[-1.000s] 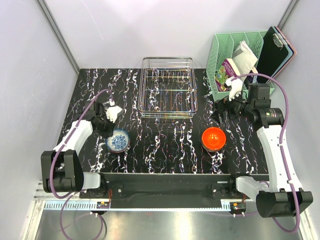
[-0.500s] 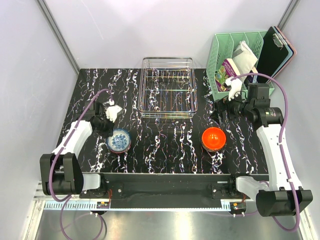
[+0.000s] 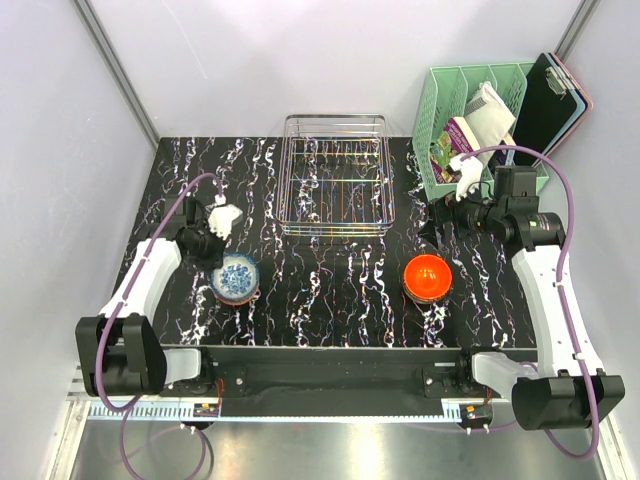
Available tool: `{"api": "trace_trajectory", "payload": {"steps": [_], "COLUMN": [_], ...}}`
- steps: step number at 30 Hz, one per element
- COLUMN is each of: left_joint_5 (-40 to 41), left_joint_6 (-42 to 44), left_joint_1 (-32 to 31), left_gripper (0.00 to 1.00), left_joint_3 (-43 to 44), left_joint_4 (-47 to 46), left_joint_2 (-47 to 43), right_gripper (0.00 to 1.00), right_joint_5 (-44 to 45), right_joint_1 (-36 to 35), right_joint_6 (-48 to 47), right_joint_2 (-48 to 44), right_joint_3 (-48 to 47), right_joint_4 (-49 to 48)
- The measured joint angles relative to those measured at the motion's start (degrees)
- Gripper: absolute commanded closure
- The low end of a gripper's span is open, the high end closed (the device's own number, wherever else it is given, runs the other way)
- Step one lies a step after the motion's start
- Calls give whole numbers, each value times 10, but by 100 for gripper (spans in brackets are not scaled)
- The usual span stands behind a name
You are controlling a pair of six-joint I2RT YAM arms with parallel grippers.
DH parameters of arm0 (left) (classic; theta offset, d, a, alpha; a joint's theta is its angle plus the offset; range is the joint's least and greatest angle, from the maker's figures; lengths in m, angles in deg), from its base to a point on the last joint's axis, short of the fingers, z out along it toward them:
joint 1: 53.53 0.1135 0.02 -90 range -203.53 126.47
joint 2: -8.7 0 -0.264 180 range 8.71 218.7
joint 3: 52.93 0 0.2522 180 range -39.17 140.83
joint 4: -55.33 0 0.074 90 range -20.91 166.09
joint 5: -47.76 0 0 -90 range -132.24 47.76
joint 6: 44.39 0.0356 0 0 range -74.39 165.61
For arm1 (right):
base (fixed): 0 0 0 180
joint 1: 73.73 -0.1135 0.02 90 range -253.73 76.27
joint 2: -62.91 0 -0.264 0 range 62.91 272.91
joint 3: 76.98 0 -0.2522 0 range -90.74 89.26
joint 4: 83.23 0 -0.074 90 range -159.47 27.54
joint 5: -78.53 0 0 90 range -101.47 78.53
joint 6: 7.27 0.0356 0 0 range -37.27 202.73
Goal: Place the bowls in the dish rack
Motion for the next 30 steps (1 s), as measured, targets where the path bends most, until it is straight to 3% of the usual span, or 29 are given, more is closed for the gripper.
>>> {"api": "trace_trajectory", "payload": {"steps": [8, 12, 17, 30], "left_joint_5": [1, 1, 2, 3], "left_joint_6": [3, 2, 2, 0], "left_joint_1": [1, 1, 1, 1], "left_gripper": [100, 88, 84, 80], "left_joint_3": [0, -4, -4, -4], "left_joint_4": [-22, -30, -31, -32], "left_joint_2": [56, 66, 66, 66], "right_gripper": [1, 0, 0, 0], "right_joint_5": [0, 0, 0, 0], "right_joint_1": [-3, -4, -9, -21], "right_joint_6": [1, 1, 1, 1], "right_joint_2": [1, 1, 2, 15], "right_joint_3": [0, 2, 4, 4], "right_joint_4": [0, 0, 0, 0]}}
